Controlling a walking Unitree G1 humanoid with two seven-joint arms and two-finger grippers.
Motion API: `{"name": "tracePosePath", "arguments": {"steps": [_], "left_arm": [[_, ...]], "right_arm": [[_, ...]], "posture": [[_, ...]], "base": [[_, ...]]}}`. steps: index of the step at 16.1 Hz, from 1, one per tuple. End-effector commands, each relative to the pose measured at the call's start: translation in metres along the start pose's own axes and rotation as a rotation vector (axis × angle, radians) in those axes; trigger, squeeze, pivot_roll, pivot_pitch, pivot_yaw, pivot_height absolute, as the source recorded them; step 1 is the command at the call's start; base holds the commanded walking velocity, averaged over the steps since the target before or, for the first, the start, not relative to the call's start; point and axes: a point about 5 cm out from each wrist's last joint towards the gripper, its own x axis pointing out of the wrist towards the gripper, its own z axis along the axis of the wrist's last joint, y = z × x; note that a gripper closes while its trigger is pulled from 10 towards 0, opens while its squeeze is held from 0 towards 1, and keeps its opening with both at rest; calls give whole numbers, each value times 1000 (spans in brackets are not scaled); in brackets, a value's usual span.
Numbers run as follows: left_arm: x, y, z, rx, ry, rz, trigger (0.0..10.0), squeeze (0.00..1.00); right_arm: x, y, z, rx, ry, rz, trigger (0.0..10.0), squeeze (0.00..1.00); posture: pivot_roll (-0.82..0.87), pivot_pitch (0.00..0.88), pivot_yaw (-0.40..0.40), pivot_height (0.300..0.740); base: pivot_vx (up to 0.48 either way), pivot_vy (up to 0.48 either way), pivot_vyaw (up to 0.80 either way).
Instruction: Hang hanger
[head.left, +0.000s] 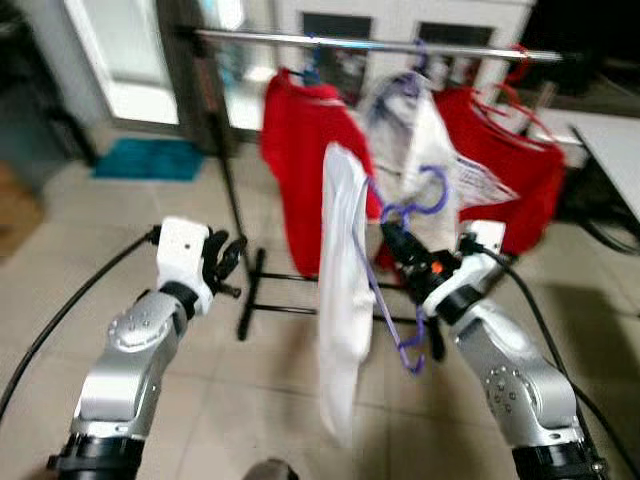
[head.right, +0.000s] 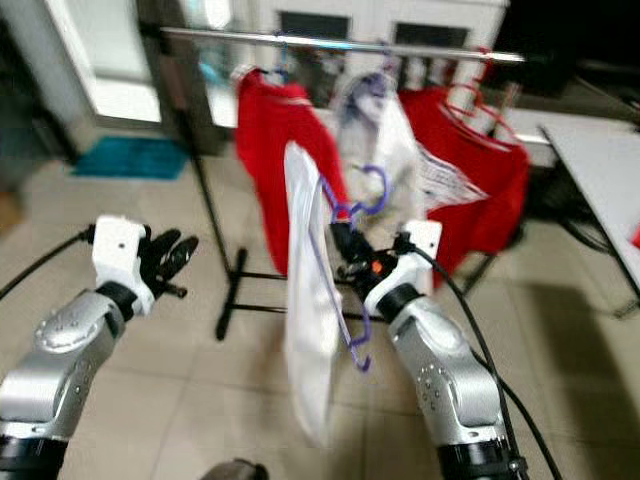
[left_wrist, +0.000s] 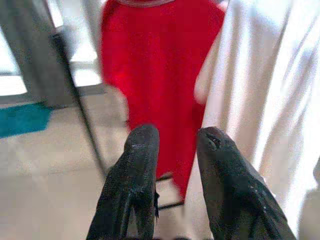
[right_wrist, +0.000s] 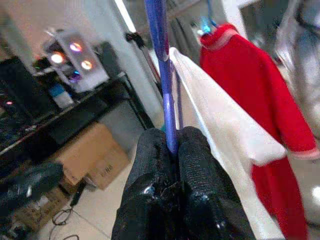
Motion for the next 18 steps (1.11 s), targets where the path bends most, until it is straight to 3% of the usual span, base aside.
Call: {"name": "tracePosePath", "arguments": {"steps": [1, 2, 3, 4, 5, 6, 7, 10, 11, 12, 13, 16, 18], "left_arm": [[-1, 7, 5, 5, -12, 30, 10000, 0], [2, 9, 6, 4, -19, 35, 10000, 0], [9, 12, 4, 119, 31, 89, 10000, 0], [11, 5, 16, 89, -1, 34, 10000, 0], [10, -5, 21, 7, -55, -103, 10000, 0], [5, 1, 11, 106, -17, -127, 10000, 0], [3, 6, 7, 127, 10, -124, 10000, 0], [5, 10, 21, 117, -40, -147, 10000, 0], [2, 15, 34, 75, -93, -195, 10000, 1000], [-2, 22, 47, 35, -144, -262, 10000, 1000], [-3, 24, 53, 52, -156, -308, 10000, 1000], [-10, 25, 86, 205, -162, -582, 10000, 1000], [-11, 34, 104, 280, -147, -654, 10000, 1000]], "right_arm": [[3, -3, 8, -1, -47, -11, 10000, 0], [5, -5, 6, 31, -49, -2, 10000, 0], [8, -14, 2, -11, 6, -25, 10000, 0], [10, -12, 13, -19, -25, 33, 10000, 0], [11, -15, 20, 31, -77, 54, 10000, 0], [8, -23, 21, 23, -83, 28, 10000, 0], [6, -23, 26, 13, -102, 50, 10000, 0], [3, -26, 35, 18, -128, 97, 10000, 0], [2, -25, 38, 10, -118, 145, 10000, 0], [0, -23, 37, -16, -86, 203, 10000, 0], [-2, -24, 37, -43, -62, 236, 10000, 0], [-8, -32, 41, -190, 51, 363, 10000, 0], [-12, -34, 45, -247, 109, 438, 10000, 0]], "posture": [[-8, 0, -26, 740], [3, 0, -38, 740], [32, 0, -17, 740], [24, 0, -9, 740], [13, 14, -3, 740], [6, 5, 18, 740], [4, 47, 27, 740], [3, 35, 11, 740], [-2, 9, -21, 740], [-1, 0, -36, 740], [14, 0, -38, 740], [23, 0, -58, 740], [33, 0, -70, 740]], "base": [[0, 0, 800], [0, 0, 0], [0, 0, 0], [0, 0, 0], [0, 0, 0], [0, 0, 0], [0, 0, 0], [0, 0, 0], [0, 0, 0], [0, 0, 0], [0, 0, 0], [0, 0, 0], [0, 0, 0]]}}
